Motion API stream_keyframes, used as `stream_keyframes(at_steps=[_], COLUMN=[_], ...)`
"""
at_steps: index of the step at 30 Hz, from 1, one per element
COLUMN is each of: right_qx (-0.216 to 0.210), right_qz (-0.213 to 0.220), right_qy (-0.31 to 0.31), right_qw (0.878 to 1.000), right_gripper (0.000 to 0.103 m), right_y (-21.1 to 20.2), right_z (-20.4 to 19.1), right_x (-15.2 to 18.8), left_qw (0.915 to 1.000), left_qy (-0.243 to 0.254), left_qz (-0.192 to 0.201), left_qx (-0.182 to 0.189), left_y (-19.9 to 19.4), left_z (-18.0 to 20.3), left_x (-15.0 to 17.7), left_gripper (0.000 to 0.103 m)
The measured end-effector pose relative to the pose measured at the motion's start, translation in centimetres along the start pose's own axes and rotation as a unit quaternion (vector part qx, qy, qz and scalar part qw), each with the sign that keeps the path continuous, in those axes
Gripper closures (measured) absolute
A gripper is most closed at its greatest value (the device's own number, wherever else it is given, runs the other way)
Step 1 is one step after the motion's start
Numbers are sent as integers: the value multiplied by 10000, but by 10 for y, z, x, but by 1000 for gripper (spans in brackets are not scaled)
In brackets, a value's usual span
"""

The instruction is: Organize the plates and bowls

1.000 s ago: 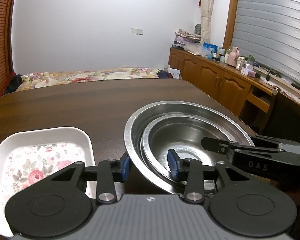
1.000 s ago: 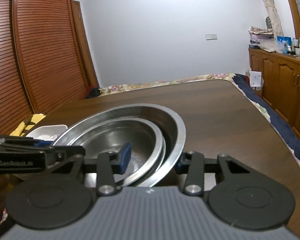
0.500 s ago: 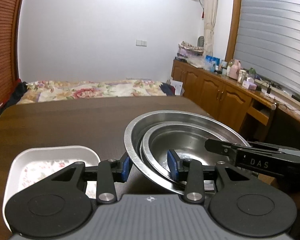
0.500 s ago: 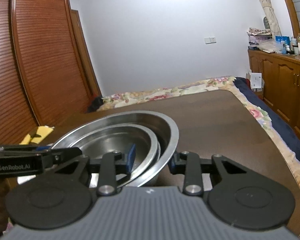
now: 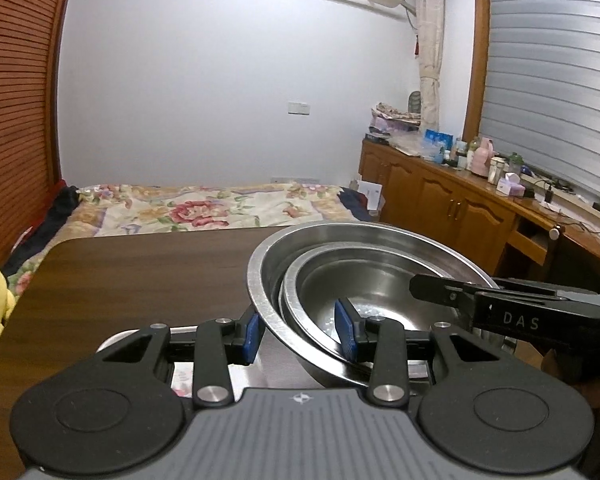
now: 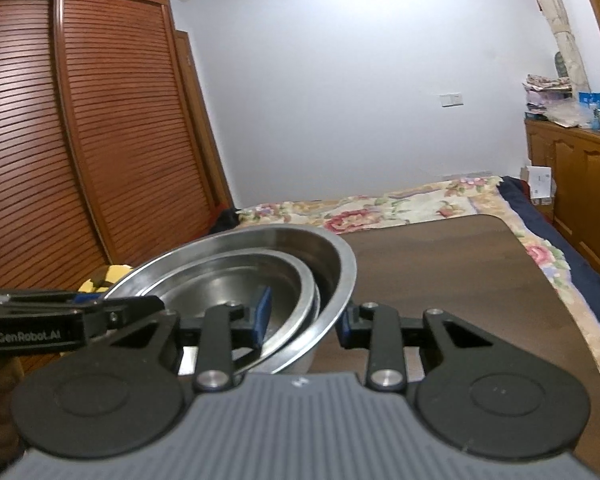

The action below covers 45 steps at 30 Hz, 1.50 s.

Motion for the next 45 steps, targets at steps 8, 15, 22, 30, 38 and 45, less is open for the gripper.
stream_keyframes(at_steps=[8, 15, 22, 30, 38, 45], right_qx=[-220, -380, -549, -710, -775, -731], right_qz=[-97, -261, -404, -577, -752, -876], right_qy=[-208, -303, -326, -457, -562, -637], right_qw=[9995, 9985, 9971, 9948, 9926, 9914], right_gripper=[68, 68, 68, 68, 68, 68], right_y=[9, 20, 33, 47, 58, 61], right_z=[-24, -39, -54, -73, -85, -87], right_x=[2, 7, 14, 23, 36, 45], left_qw=[9997, 9989, 9980, 9966, 9946, 9937], left_qy=[-100, -313, -411, -515, -628, -684], left_qz=[-6, -66, -107, -160, -300, -401], left_qx=[-213, -328, -474, -626, -772, -797], left_y=[-9, -12, -14, -16, -13, -8], left_z=[-25, -46, -65, -87, -106, -111], left_x=[2, 12, 18, 28, 43, 56], left_gripper=[62, 62, 62, 62, 62, 62])
Point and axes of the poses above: each gripper's, at about its wrist camera, not at the fingertips, and y roughly the way its jaws point, z to its right, x to its underside, the point moved 8 cm from there along y, roughly the way its jaws point, and after that the axes turned 1 degree about -x, right-handed, at the moved point
